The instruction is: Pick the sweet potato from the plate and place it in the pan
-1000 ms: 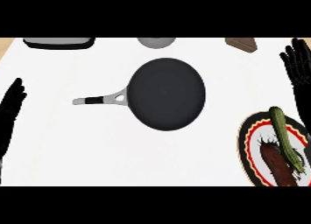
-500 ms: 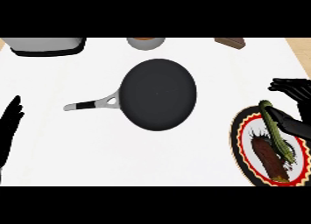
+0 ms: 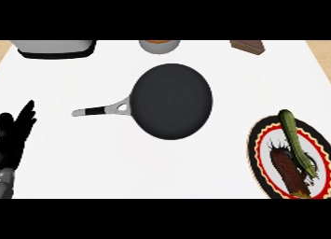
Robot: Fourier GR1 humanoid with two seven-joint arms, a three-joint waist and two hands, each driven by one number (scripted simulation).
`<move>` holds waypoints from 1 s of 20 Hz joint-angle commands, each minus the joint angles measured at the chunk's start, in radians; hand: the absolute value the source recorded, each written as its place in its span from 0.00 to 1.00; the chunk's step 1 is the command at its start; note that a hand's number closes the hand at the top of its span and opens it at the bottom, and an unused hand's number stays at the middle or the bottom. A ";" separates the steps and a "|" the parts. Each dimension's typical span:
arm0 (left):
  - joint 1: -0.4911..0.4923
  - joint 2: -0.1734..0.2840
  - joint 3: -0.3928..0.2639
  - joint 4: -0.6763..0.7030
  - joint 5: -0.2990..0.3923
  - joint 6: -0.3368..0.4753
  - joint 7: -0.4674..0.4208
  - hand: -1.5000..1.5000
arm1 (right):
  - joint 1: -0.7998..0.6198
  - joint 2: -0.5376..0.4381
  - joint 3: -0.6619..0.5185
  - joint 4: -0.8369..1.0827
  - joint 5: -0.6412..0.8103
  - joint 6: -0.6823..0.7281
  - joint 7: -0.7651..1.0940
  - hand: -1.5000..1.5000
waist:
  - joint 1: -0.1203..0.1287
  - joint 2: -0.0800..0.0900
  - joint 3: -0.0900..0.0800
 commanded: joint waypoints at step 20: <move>-0.041 -0.037 0.007 0.004 -0.046 -0.004 0.048 0.50 | -0.068 -0.425 0.199 -0.416 0.582 0.085 0.441 0.00 | 0.019 -0.003 -0.001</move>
